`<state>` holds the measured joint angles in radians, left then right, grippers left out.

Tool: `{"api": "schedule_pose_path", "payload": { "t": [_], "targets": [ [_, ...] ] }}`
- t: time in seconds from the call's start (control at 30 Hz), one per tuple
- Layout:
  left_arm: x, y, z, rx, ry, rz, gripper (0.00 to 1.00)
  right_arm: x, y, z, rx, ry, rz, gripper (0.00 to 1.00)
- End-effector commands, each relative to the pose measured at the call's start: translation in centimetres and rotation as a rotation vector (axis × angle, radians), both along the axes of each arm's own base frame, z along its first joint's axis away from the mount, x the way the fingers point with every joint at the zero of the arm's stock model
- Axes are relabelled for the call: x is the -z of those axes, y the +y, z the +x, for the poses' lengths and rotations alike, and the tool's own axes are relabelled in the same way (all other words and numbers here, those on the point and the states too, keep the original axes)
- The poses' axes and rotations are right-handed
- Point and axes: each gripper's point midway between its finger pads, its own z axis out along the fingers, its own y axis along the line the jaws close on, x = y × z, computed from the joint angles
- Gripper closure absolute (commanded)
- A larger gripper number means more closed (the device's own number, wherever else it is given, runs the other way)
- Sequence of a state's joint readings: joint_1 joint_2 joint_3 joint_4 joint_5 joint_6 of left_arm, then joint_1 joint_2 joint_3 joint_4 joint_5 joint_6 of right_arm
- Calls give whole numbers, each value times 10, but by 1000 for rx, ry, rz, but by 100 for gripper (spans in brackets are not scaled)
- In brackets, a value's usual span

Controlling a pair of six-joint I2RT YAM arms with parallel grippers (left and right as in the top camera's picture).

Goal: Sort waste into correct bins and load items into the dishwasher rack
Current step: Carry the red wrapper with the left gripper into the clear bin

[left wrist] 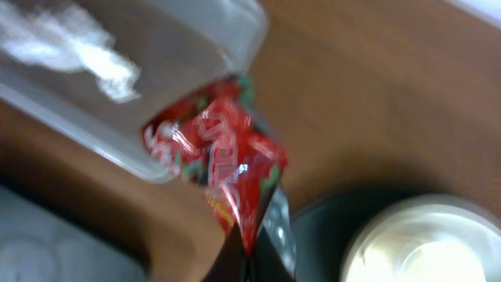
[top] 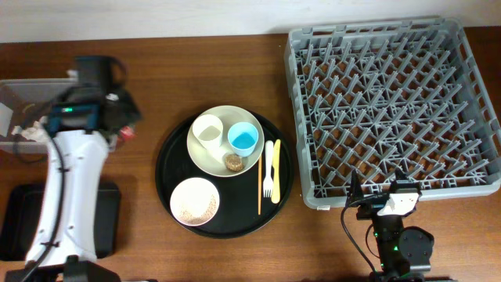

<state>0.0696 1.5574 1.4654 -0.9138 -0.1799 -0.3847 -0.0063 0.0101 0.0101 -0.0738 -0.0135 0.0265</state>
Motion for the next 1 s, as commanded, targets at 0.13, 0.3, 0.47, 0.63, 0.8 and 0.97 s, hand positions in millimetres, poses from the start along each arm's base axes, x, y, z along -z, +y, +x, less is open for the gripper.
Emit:
{"api": "schedule_pose_path", "payload": {
  "t": [0.13, 0.3, 0.47, 0.63, 0.8, 0.97],
  "targets": [
    [-43, 101, 26, -215, -260, 43, 99, 2, 0, 0, 5, 3, 8, 2],
    [18, 115, 57, -205, -163, 72, 100, 2, 0, 0, 5, 3, 8, 2],
    [93, 133, 68, -188, -21, 82, 100, 2, 0, 0, 5, 3, 8, 2],
    [138, 154, 65, -219, 28, 20, 100, 2, 0, 0, 5, 3, 8, 2],
    [142, 154, 70, -207, 8, -13, 74, 2, 0, 0, 5, 3, 8, 2],
    [128, 151, 78, -187, -25, -34, 71, 2, 0, 0, 5, 3, 8, 2]
  ]
}}
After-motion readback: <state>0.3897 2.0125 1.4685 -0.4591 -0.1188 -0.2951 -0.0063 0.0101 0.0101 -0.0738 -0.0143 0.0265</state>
